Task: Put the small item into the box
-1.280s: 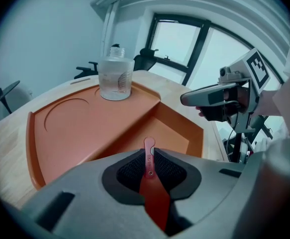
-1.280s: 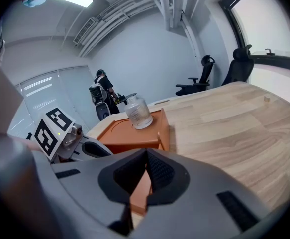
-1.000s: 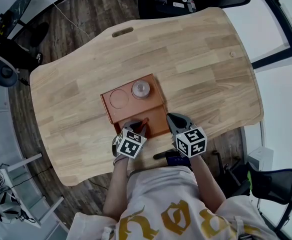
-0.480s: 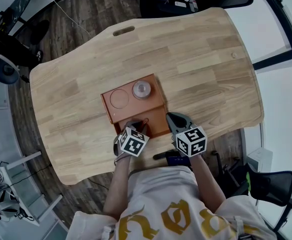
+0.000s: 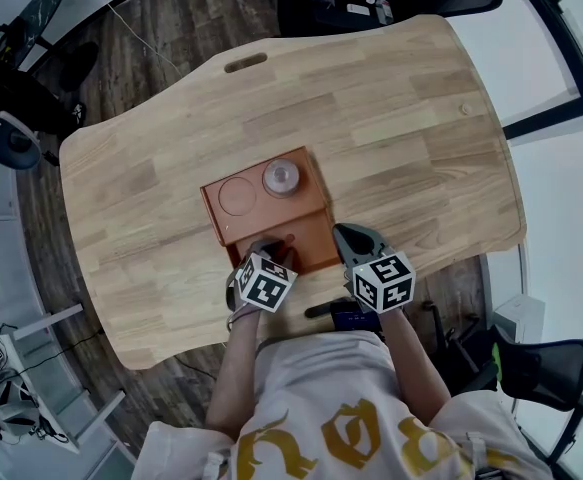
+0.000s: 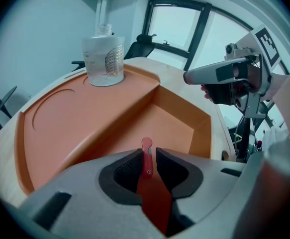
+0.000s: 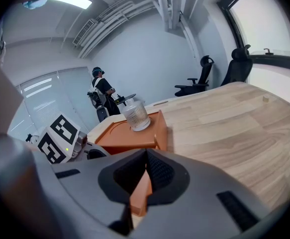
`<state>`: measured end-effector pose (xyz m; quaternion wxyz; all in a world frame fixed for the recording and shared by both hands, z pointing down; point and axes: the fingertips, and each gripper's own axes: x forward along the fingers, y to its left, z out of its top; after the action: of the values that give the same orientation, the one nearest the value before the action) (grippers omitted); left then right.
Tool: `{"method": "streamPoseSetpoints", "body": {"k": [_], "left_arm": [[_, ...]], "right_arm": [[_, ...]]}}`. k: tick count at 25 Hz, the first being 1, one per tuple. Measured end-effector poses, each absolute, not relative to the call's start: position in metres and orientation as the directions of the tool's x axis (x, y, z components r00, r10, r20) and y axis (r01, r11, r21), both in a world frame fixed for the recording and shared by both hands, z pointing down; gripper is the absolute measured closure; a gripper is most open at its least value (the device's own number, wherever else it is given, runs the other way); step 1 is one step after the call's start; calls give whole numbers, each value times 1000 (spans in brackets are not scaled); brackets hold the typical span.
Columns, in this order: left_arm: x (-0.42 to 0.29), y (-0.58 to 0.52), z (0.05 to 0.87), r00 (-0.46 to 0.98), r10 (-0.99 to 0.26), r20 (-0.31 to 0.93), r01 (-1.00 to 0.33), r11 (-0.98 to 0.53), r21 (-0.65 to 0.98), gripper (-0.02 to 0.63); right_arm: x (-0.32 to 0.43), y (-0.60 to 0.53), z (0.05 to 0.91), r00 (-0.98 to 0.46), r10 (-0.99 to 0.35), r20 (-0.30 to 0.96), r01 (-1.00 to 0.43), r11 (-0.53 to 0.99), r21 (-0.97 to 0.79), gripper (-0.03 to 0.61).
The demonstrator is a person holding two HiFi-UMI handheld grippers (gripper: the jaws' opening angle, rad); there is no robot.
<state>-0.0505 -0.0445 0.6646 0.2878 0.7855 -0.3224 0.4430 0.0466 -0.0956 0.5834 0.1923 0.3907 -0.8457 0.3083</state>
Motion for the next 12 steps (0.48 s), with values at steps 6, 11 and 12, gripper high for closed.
{"method": "streamPoseSetpoints", "body": {"k": [6, 11, 12], "left_arm": [[-51, -49, 656, 400, -309, 863, -772, -622, 135, 483], [-51, -50, 639, 439, -357, 825, -795, -581, 172, 483], [-52, -50, 634, 447, -370, 814, -801, -571, 180, 483]], "right_arm": [[46, -91, 579, -621, -551, 557, -780, 506, -368, 566], [45, -89, 572, -622, -552, 555, -777, 524, -350, 567], [44, -88, 571, -624, -552, 554, -775, 530, -345, 568]]}}
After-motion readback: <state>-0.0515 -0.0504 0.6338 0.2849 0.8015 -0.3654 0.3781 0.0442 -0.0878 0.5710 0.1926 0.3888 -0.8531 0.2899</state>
